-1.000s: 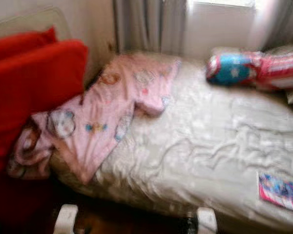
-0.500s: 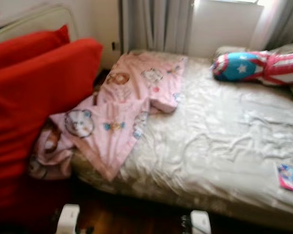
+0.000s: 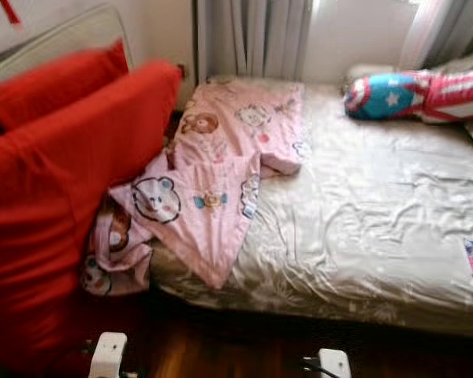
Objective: Clean up the room
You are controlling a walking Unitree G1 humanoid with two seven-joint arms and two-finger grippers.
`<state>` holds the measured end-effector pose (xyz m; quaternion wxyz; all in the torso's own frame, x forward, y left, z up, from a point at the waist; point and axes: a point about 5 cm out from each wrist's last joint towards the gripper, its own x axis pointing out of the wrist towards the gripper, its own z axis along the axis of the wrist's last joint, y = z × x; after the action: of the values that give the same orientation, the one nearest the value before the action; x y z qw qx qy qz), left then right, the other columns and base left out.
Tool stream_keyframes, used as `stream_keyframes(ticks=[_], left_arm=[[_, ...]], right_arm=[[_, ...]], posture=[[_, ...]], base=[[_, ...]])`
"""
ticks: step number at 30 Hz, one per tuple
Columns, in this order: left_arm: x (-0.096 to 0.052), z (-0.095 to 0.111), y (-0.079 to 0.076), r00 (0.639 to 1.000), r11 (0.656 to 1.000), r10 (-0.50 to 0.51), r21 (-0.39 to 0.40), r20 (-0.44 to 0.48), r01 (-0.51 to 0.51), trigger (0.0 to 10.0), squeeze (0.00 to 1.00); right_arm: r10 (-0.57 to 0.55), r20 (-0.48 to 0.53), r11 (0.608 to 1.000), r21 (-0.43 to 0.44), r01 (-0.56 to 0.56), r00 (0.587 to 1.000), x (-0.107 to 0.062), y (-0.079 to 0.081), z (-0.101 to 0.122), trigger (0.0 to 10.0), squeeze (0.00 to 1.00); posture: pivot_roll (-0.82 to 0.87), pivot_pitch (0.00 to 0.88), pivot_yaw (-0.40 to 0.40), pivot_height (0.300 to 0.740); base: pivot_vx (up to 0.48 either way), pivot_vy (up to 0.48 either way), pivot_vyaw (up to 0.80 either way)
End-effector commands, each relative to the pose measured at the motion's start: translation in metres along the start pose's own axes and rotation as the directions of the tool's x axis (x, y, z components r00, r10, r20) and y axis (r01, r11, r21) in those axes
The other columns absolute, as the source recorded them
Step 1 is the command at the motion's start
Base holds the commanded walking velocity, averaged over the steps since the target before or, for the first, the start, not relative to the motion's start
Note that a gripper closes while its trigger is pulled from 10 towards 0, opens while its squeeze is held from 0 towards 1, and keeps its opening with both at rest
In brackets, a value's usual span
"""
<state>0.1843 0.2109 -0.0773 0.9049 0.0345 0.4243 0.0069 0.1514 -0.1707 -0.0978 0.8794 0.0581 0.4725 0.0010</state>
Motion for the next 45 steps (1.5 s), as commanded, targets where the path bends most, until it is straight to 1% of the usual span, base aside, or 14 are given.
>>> stream_keyframes(ticks=[1, 2, 3, 5, 8, 11, 15, 16, 18, 29, 37, 45], left_arm=[[0.0, -0.004, -0.006, 1.0, 1.0, -0.015, 0.004, -0.016, 0.015, 10.0, 0.0], [0.0, -0.005, -0.006, 1.0, 1.0, -0.015, 0.006, -0.02, 0.015, 10.0, 0.0], [0.0, -0.005, -0.006, 1.0, 1.0, -0.015, 0.005, -0.021, 0.015, 10.0, 0.0], [0.0, -0.005, -0.006, 1.0, 1.0, -0.015, 0.005, -0.021, 0.016, 10.0, 0.0], [0.0, -0.005, -0.006, 1.0, 1.0, -0.018, 0.003, -0.021, 0.018, 10.0, 0.0], [0.0, -0.005, -0.006, 1.0, 1.0, -0.019, 0.003, -0.021, 0.019, 10.0, 0.0], [0.0, -0.005, -0.006, 1.0, 1.0, -0.019, 0.004, -0.019, 0.019, 10.0, 0.0], [0.0, -0.005, -0.006, 1.0, 1.0, -0.021, 0.004, -0.019, 0.021, 10.0, 0.0], [0.0, -0.005, -0.006, 1.0, 1.0, -0.022, 0.005, -0.019, 0.022, 10.0, 0.0], [-0.001, -0.005, -0.006, 1.0, 1.0, -0.021, 0.0, -0.015, 0.021, 10.0, 0.0], [-0.001, -0.005, -0.006, 1.0, 1.0, -0.019, -0.003, -0.015, 0.019, 10.0, 0.0], [-0.001, -0.006, -0.006, 1.0, 1.0, -0.01, -0.007, -0.015, 0.009, 10.0, 0.0]], right_arm=[[-0.01, 0.008, 1.0, -0.022, 0.011, 1.0, 0.001, 0.001, 0.003, 10.0, 0.0], [-0.006, 0.008, 1.0, -0.023, 0.006, 1.0, 0.001, 0.006, 0.002, 10.0, 0.0], [0.003, 0.01, 0.999, -0.043, -0.003, 1.0, 0.002, 0.009, 0.005, 10.0, 0.0], [0.011, 0.013, 0.999, -0.053, -0.01, 1.0, 0.003, 0.012, 0.007, 10.0, 0.0], [0.011, 0.013, 0.999, -0.037, -0.01, 1.0, 0.005, 0.019, 0.008, 10.0, 0.0], [0.013, 0.011, 0.999, -0.042, -0.012, 1.0, 0.005, 0.023, 0.008, 10.0, 0.0], [0.005, 0.009, 0.999, -0.042, -0.004, 1.0, 0.005, 0.02, 0.008, 10.0, 0.0], [-0.008, 0.01, 1.0, -0.022, 0.009, 1.0, 0.004, 0.013, 0.007, 10.0, 0.0], [-0.013, 0.012, 1.0, -0.019, 0.013, 1.0, 0.004, 0.011, 0.008, 10.0, 0.0], [-0.017, 0.022, 1.0, -0.003, 0.017, 1.0, 0.004, 0.011, 0.008, 10.0, 0.0], [-0.018, 0.016, 1.0, -0.013, 0.018, 1.0, 0.003, 0.01, 0.007, 10.0, 0.0], [-0.013, 0.013, 1.0, -0.021, 0.013, 1.0, 0.003, 0.01, 0.006, 10.0, 0.0]], posture=[[-0.05, 0.057, -0.046, 0.74], [-0.05, 0.058, -0.047, 0.74], [-0.05, 0.058, -0.047, 0.74], [-0.05, 0.058, -0.047, 0.74], [-0.05, 0.065, -0.045, 0.74], [-0.05, 0.068, -0.045, 0.74], [-0.05, 0.07, -0.044, 0.74], [-0.05, 0.071, -0.043, 0.74], [-0.05, 0.069, -0.043, 0.74], [-0.04, 0.055, -0.043, 0.74], [-0.04, 0.039, -0.043, 0.74], [-0.04, 0.031, -0.042, 0.74]], base=[[0.0, 0.0, 0.0], [0.0, 0.0, 0.43], [0.0, 0.0, 0.8], [0.0, 0.0, 0.8], [0.0, 0.0, 0.8], [0.0, 0.0, 0.8], [0.0, 0.0, 0.65], [0.0, 0.0, 0.0], [0.0, 0.0, 0.0], [0.0, 0.0, 0.0], [0.0, 0.0, 0.0], [0.267, 0.0, 0.0]])
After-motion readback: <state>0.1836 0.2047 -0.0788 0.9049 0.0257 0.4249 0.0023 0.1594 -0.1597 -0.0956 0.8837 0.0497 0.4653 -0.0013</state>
